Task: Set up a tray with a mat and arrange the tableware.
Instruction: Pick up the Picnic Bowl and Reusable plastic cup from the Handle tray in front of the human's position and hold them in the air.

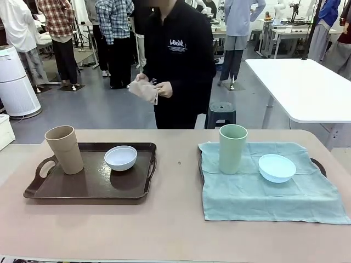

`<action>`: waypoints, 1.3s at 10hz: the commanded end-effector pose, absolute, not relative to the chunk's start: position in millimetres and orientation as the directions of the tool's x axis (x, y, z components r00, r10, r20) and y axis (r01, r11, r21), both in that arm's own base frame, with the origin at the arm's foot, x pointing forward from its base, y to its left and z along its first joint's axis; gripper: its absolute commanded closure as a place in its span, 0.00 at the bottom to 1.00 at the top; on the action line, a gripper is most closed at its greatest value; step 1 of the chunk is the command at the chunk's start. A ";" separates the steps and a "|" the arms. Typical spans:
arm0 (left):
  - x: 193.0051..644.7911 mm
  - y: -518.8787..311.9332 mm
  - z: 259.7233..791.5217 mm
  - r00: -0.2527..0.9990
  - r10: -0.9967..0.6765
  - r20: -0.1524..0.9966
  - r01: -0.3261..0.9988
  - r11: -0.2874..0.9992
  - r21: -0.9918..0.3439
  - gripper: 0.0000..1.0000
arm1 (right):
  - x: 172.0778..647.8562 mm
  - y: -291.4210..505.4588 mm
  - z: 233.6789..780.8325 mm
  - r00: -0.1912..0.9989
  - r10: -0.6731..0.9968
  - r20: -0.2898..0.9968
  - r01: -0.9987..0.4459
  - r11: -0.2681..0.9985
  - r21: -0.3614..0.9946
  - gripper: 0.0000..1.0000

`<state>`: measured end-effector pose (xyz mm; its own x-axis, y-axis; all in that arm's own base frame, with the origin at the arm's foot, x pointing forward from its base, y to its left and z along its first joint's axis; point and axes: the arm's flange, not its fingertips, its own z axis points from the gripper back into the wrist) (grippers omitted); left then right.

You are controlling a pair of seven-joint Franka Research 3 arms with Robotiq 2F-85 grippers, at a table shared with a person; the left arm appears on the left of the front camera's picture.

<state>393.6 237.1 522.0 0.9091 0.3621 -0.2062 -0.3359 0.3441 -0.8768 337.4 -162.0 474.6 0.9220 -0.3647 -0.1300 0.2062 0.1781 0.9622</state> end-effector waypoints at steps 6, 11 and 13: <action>391.5 234.3 524.6 0.914 0.350 -0.203 -0.333 0.366 -0.869 0.00 | 350.3 -165.4 471.9 0.942 -0.323 -0.096 0.168 0.203 0.965 0.00; 391.5 234.3 524.6 0.914 0.350 -0.203 -0.333 0.366 -0.869 0.00 | 350.3 -165.4 471.9 0.942 -0.323 -0.096 0.168 0.203 0.965 0.00; 391.5 234.3 524.6 0.914 0.350 -0.203 -0.333 0.366 -0.869 0.00 | 350.3 -165.4 471.9 0.942 -0.323 -0.096 0.168 0.203 0.965 0.00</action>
<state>395.7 233.4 522.3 0.9120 0.3548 -0.2060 -0.3337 0.3495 -0.8755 349.4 -163.8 471.0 0.9353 -0.3381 -0.1040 0.1788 0.1981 0.9637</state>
